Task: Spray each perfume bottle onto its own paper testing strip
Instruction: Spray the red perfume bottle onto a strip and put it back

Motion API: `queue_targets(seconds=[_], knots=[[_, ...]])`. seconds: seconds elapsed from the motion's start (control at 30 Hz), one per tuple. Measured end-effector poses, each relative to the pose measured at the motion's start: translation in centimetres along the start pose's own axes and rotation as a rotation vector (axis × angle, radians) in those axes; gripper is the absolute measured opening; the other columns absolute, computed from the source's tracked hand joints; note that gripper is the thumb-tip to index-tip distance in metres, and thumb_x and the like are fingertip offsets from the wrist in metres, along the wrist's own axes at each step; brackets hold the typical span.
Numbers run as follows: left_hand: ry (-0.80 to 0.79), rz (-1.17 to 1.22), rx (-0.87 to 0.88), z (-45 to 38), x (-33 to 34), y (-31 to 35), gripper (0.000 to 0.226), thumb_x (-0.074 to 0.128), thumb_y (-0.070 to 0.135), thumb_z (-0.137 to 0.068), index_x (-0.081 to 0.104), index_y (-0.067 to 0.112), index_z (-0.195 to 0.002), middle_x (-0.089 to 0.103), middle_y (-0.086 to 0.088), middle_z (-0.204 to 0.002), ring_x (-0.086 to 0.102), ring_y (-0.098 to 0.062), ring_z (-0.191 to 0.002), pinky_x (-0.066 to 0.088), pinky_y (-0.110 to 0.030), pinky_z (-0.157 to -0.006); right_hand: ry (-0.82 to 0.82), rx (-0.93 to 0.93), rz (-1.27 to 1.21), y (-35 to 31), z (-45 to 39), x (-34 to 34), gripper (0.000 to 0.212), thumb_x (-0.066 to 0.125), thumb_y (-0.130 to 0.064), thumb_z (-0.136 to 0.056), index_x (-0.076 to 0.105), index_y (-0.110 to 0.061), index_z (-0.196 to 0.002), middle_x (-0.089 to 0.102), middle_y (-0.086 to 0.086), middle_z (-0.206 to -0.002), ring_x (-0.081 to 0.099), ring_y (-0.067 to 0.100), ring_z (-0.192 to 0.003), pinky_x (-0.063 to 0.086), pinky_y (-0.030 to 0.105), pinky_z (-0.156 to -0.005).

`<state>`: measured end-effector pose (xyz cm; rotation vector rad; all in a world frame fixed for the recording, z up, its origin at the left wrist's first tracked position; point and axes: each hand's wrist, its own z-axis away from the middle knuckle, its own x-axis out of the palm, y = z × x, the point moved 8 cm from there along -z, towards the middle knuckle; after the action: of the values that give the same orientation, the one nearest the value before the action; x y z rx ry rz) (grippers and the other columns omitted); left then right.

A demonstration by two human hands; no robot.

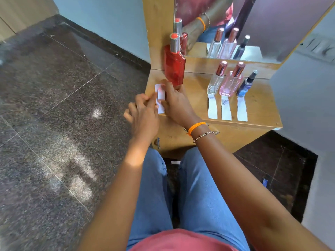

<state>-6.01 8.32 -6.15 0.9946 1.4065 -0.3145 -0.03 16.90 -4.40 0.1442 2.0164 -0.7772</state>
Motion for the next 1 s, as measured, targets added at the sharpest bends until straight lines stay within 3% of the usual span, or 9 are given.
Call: queue_targets(seconds=[0.13, 0.33, 0.4, 0.6, 0.73, 0.8, 0.87, 0.93, 1.0], knots=[[0.022, -0.029, 0.02, 0.2, 0.1, 0.2, 0.042, 0.043, 0.024, -0.096, 0.041, 0.037, -0.135, 0.037, -0.004, -0.131, 0.037, -0.034, -0.111, 0.026, -0.046, -0.095, 0.014, 0.138, -0.232, 1.6, 0.1, 0.3, 0.045, 0.061, -0.003, -0.08, 0.047, -0.001, -0.123, 0.065, 0.015, -0.114, 0.053, 0.038, -0.107, 0.04, 0.034, -0.085], [0.024, -0.013, 0.026, 0.1, -0.1, 0.3, 0.043, 0.045, 0.021, -0.094, 0.042, 0.034, -0.135, 0.038, -0.005, -0.13, 0.038, -0.034, -0.11, 0.027, -0.047, -0.094, 0.187, 0.332, -0.607, 2.2, 0.7, -1.6, 0.062, 0.059, 0.012, -0.071, 0.042, -0.008, -0.126, 0.064, 0.008, -0.11, 0.062, 0.021, -0.097, 0.05, 0.021, -0.079], [0.012, 0.017, 0.017, 0.1, -0.1, 0.3, 0.043, 0.044, 0.019, -0.095, 0.043, 0.034, -0.135, 0.037, -0.004, -0.13, 0.036, -0.034, -0.11, 0.025, -0.046, -0.095, 0.242, 0.352, -0.649, 2.3, 0.9, -2.1, 0.065, 0.062, 0.011, -0.07, 0.039, -0.011, -0.127, 0.06, 0.008, -0.115, 0.061, 0.021, -0.094, 0.052, 0.027, -0.078], [0.022, 0.141, -0.035, -0.2, -1.2, 0.5, 0.039, 0.041, 0.025, -0.096, 0.044, 0.032, -0.134, 0.04, -0.006, -0.129, 0.034, -0.032, -0.115, 0.025, -0.044, -0.096, 0.343, 0.359, -0.659, 2.3, 2.4, -4.3, 0.068, 0.074, 0.009, -0.068, 0.029, -0.018, -0.111, 0.055, 0.016, -0.111, 0.066, 0.025, -0.067, 0.054, 0.023, -0.065], [0.048, 0.338, -0.082, -0.5, -2.7, 1.9, 0.029, 0.044, 0.037, -0.095, 0.059, 0.027, -0.118, 0.05, -0.002, -0.125, 0.037, -0.028, -0.118, 0.026, -0.04, -0.096, 0.285, 0.336, -0.659, 2.3, 3.4, -5.2, 0.069, 0.075, 0.007, -0.07, 0.027, -0.017, -0.113, 0.053, 0.009, -0.108, 0.065, 0.015, -0.061, 0.053, 0.021, -0.064], [-0.038, 0.525, -0.081, -0.8, -2.3, 2.9, 0.025, 0.051, 0.038, -0.091, 0.067, 0.024, -0.104, 0.059, 0.0, -0.111, 0.048, -0.025, -0.109, 0.034, -0.041, -0.099, 0.247, 0.331, -0.684, 2.4, 3.9, -5.3, 0.072, 0.075, 0.007, -0.07, 0.026, -0.019, -0.116, 0.053, 0.006, -0.105, 0.065, 0.017, -0.061, 0.054, 0.023, -0.064], [-0.07, 0.711, -0.082, -1.0, -2.1, 3.5, 0.016, 0.06, 0.031, -0.084, 0.071, 0.021, -0.089, 0.064, 0.008, -0.085, 0.059, -0.017, -0.085, 0.048, -0.046, -0.089, 0.227, 0.33, -0.703, 2.5, 4.3, -5.6, 0.074, 0.076, 0.006, -0.07, 0.026, -0.019, -0.119, 0.053, 0.006, -0.104, 0.065, 0.022, -0.062, 0.056, 0.026, -0.064], [-0.082, 0.782, -0.097, -1.1, -1.9, 3.7, 0.007, 0.064, 0.02, -0.083, 0.071, 0.018, -0.081, 0.062, 0.013, -0.07, 0.057, -0.008, -0.067, 0.052, -0.036, -0.076, 0.215, 0.338, -0.738, 2.9, 4.4, -5.7, 0.075, 0.076, 0.007, -0.07, 0.026, -0.019, -0.12, 0.052, 0.003, -0.101, 0.065, 0.018, -0.062, 0.055, 0.022, -0.064], [-0.095, 0.801, -0.109, -1.1, -1.7, 3.9, 0.008, 0.065, 0.015, -0.084, 0.069, 0.018, -0.077, 0.06, 0.013, -0.067, 0.054, -0.003, -0.062, 0.047, -0.027, -0.065, 0.222, 0.349, -0.712, 3.4, 4.4, -6.0, 0.074, 0.076, 0.003, -0.072, 0.027, -0.016, -0.123, 0.052, 0.0, -0.099, 0.064, 0.008, -0.061, 0.053, 0.017, -0.065]])
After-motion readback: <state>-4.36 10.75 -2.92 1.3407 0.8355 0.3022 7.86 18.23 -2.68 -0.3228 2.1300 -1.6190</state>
